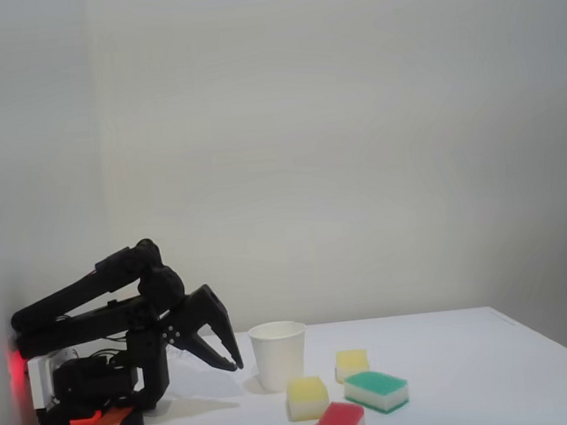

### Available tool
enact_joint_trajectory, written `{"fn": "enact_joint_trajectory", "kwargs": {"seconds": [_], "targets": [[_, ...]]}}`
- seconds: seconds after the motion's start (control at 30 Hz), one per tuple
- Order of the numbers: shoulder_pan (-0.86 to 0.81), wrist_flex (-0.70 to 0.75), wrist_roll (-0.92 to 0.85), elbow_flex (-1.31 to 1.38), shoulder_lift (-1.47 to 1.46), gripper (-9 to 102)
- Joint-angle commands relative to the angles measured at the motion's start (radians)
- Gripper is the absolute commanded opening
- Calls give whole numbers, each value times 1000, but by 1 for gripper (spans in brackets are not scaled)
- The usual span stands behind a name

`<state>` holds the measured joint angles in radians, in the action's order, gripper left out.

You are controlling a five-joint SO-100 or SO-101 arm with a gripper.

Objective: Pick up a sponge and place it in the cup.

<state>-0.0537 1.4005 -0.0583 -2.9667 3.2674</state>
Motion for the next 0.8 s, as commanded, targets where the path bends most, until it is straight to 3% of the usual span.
{"fn": "enact_joint_trajectory", "kwargs": {"seconds": [0.0, 0.1, 0.77], "targets": [[-14, 69, -9, 51, -20, 4], [-14, 72, -9, 112, -100, 13], [-20, -75, 34, 468, -724, 15]]}}
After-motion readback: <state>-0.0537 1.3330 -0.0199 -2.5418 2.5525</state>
